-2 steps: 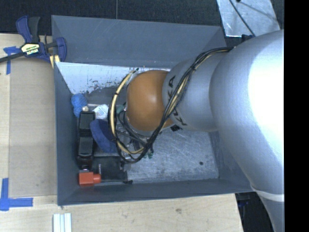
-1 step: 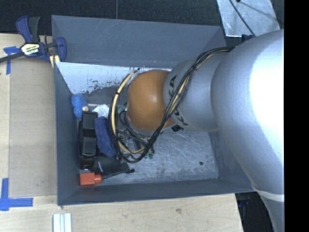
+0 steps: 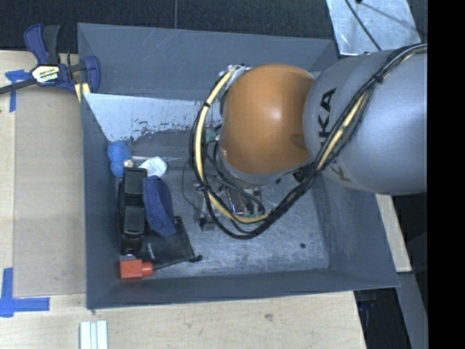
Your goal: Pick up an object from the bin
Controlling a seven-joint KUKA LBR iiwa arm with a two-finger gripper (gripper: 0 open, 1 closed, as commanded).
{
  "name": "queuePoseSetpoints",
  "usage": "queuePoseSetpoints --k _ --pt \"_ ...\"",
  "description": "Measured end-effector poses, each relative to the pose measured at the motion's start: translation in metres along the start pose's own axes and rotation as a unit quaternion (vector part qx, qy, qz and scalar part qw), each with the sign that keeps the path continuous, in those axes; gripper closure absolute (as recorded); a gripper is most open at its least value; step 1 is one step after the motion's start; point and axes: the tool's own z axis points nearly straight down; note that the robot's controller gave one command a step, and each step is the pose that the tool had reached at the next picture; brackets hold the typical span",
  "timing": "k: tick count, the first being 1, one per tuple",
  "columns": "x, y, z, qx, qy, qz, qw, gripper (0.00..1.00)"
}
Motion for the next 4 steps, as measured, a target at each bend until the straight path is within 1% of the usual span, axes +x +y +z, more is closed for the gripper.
queuePoseSetpoints --k 1,2,3,4 --pt "-0.001 0.072 0.058 0.000 0.0059 0.024 0.9997 1.00" --pt "-0.009 0.067 0.062 0.002 0.0043 0.215 0.9766 1.00" --pt "-0.013 0.074 0.058 0.003 0.0042 0.260 0.9657 1.00" --pt "-0.020 0.066 0.071 0.003 0.0048 0.354 0.9354 1.00"
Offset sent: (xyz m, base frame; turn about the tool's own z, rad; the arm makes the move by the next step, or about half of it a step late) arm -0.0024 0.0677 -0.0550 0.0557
